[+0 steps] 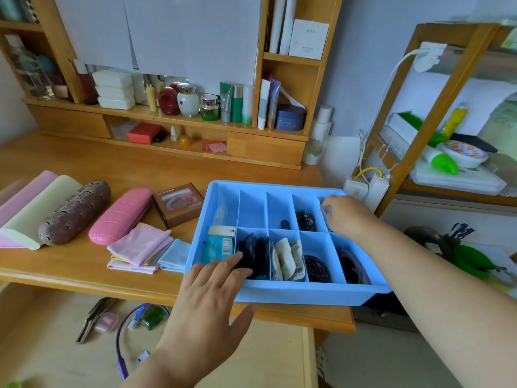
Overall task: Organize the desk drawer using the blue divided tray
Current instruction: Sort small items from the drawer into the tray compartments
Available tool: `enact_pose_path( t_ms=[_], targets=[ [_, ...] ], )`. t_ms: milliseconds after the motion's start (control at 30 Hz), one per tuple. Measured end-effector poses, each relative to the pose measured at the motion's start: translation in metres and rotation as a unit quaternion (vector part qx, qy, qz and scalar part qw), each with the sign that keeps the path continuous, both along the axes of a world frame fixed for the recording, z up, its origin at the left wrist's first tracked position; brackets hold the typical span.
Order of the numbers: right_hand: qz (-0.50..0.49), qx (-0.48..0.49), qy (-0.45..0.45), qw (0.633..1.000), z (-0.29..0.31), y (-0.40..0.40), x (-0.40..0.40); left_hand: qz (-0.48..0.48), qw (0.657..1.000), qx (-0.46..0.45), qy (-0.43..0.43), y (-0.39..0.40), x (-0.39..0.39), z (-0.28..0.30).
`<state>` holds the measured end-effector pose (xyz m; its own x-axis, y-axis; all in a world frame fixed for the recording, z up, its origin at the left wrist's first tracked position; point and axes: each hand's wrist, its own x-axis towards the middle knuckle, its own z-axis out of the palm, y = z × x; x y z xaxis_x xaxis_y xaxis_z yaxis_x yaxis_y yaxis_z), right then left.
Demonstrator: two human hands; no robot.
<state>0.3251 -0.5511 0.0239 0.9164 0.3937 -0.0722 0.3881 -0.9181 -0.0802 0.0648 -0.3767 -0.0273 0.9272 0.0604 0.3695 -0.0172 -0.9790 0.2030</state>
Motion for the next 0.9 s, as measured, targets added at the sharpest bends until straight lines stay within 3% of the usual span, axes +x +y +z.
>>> enact_pose_path(
  t_ms=[200, 300, 400, 433, 500, 600, 700, 900],
  targets=[
    [0.016, -0.044, -0.025, 0.999, 0.001, -0.006, -0.025, -0.011, 1.0, 0.029, 0.004, 0.001, -0.002, 0.005],
    [0.052, 0.077, -0.134, 0.987, 0.007, -0.018, -0.064, -0.05, 0.999, 0.011, -0.012, 0.006, -0.012, 0.006],
    [0.187, 0.259, -0.254, 0.913, 0.001, -0.034, -0.134, -0.055, 0.993, -0.058, -0.089, 0.011, -0.043, -0.006],
    [0.225, 0.285, -0.268, 0.892, -0.005, -0.039, -0.161, -0.045, 0.991, -0.073, -0.106, 0.013, -0.057, -0.013],
    [0.28, 0.287, -0.227, 0.887, -0.028, -0.048, -0.21, -0.029, 0.991, -0.101, -0.086, 0.014, -0.084, -0.033],
    [0.304, 0.159, -0.014, 0.939, -0.072, -0.051, -0.254, 0.001, 0.984, -0.177, 0.023, 0.018, -0.113, -0.066],
    [0.257, -0.009, 0.151, 0.954, -0.113, -0.043, -0.263, 0.089, 0.956, -0.252, 0.12, 0.027, -0.128, -0.092],
    [0.258, -0.301, 0.164, 0.903, -0.149, -0.001, -0.266, 0.176, 0.923, -0.302, 0.16, 0.032, -0.134, -0.11]
  ],
)
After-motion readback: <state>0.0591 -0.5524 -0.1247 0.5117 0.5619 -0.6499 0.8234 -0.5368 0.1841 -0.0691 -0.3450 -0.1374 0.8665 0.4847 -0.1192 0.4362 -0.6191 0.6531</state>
